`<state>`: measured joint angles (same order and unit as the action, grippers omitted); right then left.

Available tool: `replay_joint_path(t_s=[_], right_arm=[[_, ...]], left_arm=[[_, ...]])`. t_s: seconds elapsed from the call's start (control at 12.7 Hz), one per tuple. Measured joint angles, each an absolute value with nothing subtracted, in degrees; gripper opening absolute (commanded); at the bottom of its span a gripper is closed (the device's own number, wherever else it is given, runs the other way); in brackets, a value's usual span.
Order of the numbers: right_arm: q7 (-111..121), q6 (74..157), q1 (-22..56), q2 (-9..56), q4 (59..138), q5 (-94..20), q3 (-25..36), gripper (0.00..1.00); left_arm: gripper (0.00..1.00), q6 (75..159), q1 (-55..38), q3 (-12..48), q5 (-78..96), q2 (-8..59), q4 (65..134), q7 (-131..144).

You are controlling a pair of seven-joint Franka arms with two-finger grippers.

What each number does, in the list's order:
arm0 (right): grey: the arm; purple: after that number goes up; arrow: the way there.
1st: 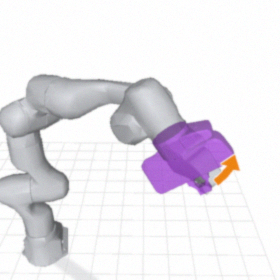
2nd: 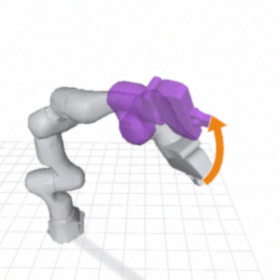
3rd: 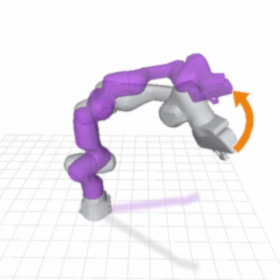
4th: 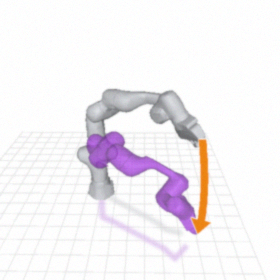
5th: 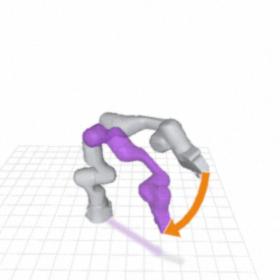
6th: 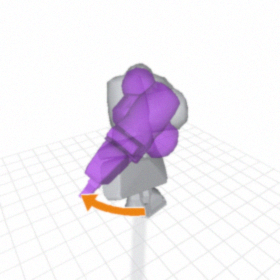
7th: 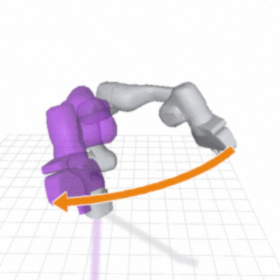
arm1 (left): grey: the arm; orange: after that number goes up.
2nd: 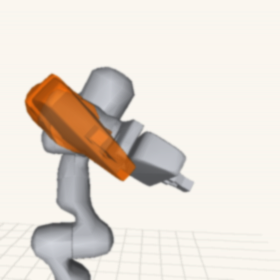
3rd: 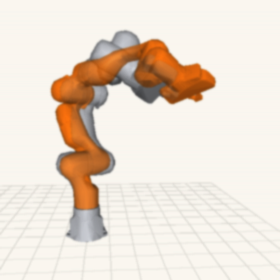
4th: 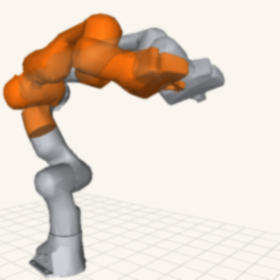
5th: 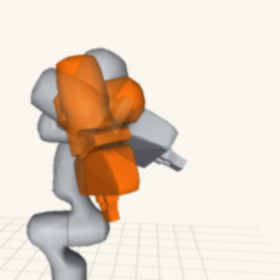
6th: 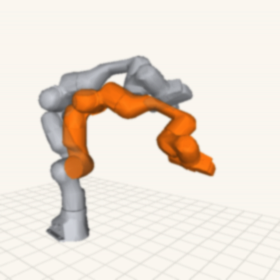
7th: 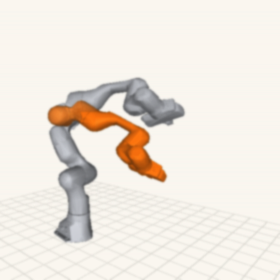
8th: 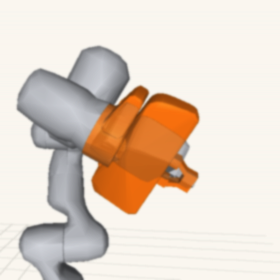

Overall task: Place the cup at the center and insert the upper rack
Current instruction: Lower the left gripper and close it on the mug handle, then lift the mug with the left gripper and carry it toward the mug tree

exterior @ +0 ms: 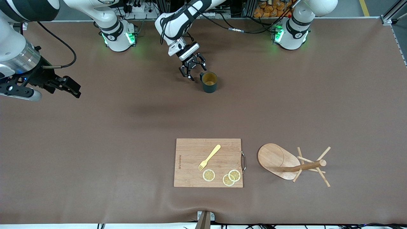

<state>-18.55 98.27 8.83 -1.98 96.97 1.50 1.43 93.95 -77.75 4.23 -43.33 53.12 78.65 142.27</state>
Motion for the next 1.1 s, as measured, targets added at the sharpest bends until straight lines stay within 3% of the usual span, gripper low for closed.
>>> replay_joint_path(t_s=[0.08, 0.32, 0.55, 0.71, 0.79, 0.95, 1.1], right_arm=[[-18.16, 98.27, 8.67, -1.98, 96.97, 1.49, 1.5, 1.0], [-14.35, 98.22, 6.83, -1.96, 97.03, 0.04, 1.81, 1.0], [-10.45, 98.08, 4.26, -1.92, 97.32, -1.69, 2.1, 1.0], [-10.26, 97.96, 4.18, -1.91, 97.35, -1.78, 2.06, 1.0], [-10.25, 97.95, 4.14, -1.89, 97.36, -1.78, 2.07, 1.0], [-10.23, 97.98, 4.09, -1.83, 97.37, -1.78, 2.09, 1.0], [-10.21, 98.01, 4.09, -1.83, 97.37, -1.78, 2.09, 1.0]], left_arm=[[0.75, 93.95, -77.75, 4.14, -43.54, 53.34, 78.46, 142.27], [0.67, 93.8, -77.75, 4.1, -43.59, 53.42, 78.37, 142.27], [0.53, 93.71, -77.73, 3.55, -43.59, 53.63, 78.37, 142.26], [0.49, 93.67, -77.72, 3.45, -43.59, 53.79, 78.37, 142.26], [0.3, 93.6, -77.68, 3.4, -43.59, 53.86, 78.37, 142.27], [0.03, 93.54, -77.41, 3.3, -43.59, 53.97, 78.37, 142.22], [0.0, 93.53, -77.16, 3.29, -43.59, 53.98, 78.37, 142.08]])
